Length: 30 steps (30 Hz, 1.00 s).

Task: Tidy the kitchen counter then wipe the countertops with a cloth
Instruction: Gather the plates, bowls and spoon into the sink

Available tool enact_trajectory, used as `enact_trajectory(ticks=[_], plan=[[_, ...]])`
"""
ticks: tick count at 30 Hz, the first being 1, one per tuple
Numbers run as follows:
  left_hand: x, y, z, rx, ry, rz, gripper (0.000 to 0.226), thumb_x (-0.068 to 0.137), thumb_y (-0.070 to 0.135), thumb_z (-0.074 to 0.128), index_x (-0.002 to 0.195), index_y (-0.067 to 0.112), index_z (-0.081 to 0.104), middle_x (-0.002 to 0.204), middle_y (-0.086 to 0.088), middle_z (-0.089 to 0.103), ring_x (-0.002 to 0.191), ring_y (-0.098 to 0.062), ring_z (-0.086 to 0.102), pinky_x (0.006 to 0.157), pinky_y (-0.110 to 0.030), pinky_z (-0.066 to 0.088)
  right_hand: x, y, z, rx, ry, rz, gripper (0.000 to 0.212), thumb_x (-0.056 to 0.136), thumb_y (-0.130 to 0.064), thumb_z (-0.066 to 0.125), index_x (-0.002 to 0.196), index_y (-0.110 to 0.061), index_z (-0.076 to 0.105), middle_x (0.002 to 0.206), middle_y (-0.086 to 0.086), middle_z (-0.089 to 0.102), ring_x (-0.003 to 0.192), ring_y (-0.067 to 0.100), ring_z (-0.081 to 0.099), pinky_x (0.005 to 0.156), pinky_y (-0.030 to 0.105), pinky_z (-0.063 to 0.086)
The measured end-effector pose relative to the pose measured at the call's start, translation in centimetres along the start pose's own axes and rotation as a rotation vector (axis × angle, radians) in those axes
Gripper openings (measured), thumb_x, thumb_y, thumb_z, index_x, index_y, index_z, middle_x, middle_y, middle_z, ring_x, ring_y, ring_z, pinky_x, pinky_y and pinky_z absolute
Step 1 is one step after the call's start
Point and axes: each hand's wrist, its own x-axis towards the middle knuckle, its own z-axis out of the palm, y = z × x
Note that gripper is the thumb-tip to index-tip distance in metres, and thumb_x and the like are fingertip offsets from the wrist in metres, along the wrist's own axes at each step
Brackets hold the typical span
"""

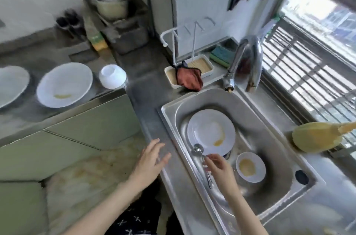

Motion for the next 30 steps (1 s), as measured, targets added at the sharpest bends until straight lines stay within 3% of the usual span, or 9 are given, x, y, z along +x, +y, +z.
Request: enact_trajectory(ticks=[3, 5, 8, 12, 15, 18, 20, 25, 30], plan=[[-0.9, -3.6, -4.2, -0.107, 0.095, -0.073, 0.102, 0.063, 0.089, 0.025, 0.121, 0.009, 0.054, 0.130, -0.003, 0.047, 0.124, -0.012, 0.041, 0.101, -0.016, 0.024, 1.2, -3.5, 4.4, 0.014, -0.067, -0.070, 0.003, 0.089, -0.017, 0.061, 0.088, -0.016, 0.063, 0.080, 0.005, 0.070, 0.073, 0.017, 0.065, 0.063, 0.017, 0.046], [-1.0, -6.1, -6.9, -0.167, 0.179, -0.121, 0.081, 0.071, 0.079, 0.040, 0.114, 0.011, 0.056, 0.118, 0.001, 0.049, 0.117, -0.011, 0.046, 0.100, -0.018, 0.029, 2.1, -5.6, 7.6, -0.028, -0.111, -0.115, 0.003, 0.088, -0.015, 0.063, 0.085, -0.017, 0.064, 0.078, 0.007, 0.069, 0.073, 0.018, 0.064, 0.067, 0.025, 0.048], [-0.1, -9.9, -11.1, -0.300, 0.291, -0.227, 0.028, 0.087, 0.033, 0.060, 0.109, 0.016, 0.054, 0.115, 0.000, 0.052, 0.115, -0.016, 0.050, 0.093, -0.022, 0.034, 3.5, -8.5, 12.7, -0.104, -0.196, -0.163, 0.003, 0.088, -0.016, 0.063, 0.084, -0.016, 0.063, 0.080, 0.008, 0.069, 0.077, 0.022, 0.067, 0.074, 0.038, 0.054], [2.0, -15.3, -16.8, -0.439, 0.419, -0.323, 0.040, 0.088, 0.027, 0.059, 0.122, 0.009, 0.049, 0.129, -0.007, 0.052, 0.112, -0.019, 0.054, 0.090, -0.027, 0.041, 5.3, -12.6, 20.1, -0.250, -0.264, -0.211, 0.006, 0.086, -0.023, 0.063, 0.081, -0.020, 0.062, 0.081, 0.004, 0.068, 0.081, 0.026, 0.066, 0.077, 0.039, 0.052], [3.9, -19.6, -20.6, -0.499, 0.432, -0.401, 0.049, 0.088, 0.031, 0.059, 0.128, 0.008, 0.043, 0.129, -0.007, 0.050, 0.106, -0.017, 0.053, 0.085, -0.027, 0.038, 6.6, -15.9, 26.0, -0.369, -0.268, -0.238, 0.012, 0.087, -0.023, 0.060, 0.075, -0.026, 0.060, 0.085, 0.001, 0.067, 0.085, 0.022, 0.064, 0.073, 0.029, 0.048], [6.0, -23.5, -24.0, -0.613, 0.504, -0.507, 0.070, 0.083, 0.043, 0.062, 0.133, 0.002, 0.034, 0.125, -0.015, 0.056, 0.115, -0.026, 0.053, 0.089, -0.032, 0.038, 8.5, -18.8, 31.5, -0.460, -0.222, -0.224, 0.009, 0.088, -0.018, 0.054, 0.091, -0.012, 0.060, 0.088, 0.004, 0.064, 0.080, 0.021, 0.060, 0.059, 0.017, 0.040], [7.2, -25.3, -25.7, -0.660, 0.557, -0.570, 0.080, 0.086, 0.040, 0.060, 0.141, -0.001, 0.019, 0.125, -0.016, 0.057, 0.118, -0.029, 0.053, 0.092, -0.034, 0.037, 10.2, -20.3, 34.9, -0.509, -0.164, -0.267, 0.018, 0.088, -0.015, 0.052, 0.106, -0.015, 0.056, 0.100, 0.001, 0.059, 0.079, 0.014, 0.053, 0.055, 0.011, 0.036], [10.1, -28.3, -27.2, -0.937, 0.528, -0.536, 0.091, 0.087, 0.033, 0.059, 0.146, 0.009, -0.007, 0.121, -0.022, 0.060, 0.093, -0.028, 0.066, 0.092, -0.040, 0.046, 13.9, -22.5, 40.4, -0.474, 0.100, -0.333, 0.052, 0.089, -0.025, 0.060, 0.134, -0.015, 0.037, 0.140, 0.008, 0.036, 0.121, 0.028, 0.042, 0.094, 0.036, 0.043], [11.4, -30.4, -27.2, -1.169, 0.497, -0.570, 0.073, 0.088, 0.022, 0.061, 0.144, 0.016, 0.015, 0.094, -0.019, 0.063, 0.081, -0.026, 0.066, 0.077, -0.037, 0.049, 17.5, -23.5, 41.9, -0.580, 0.236, -0.267, 0.086, 0.078, -0.034, 0.071, 0.144, -0.018, 0.018, 0.152, 0.010, 0.017, 0.133, 0.034, 0.025, 0.104, 0.043, 0.032]])
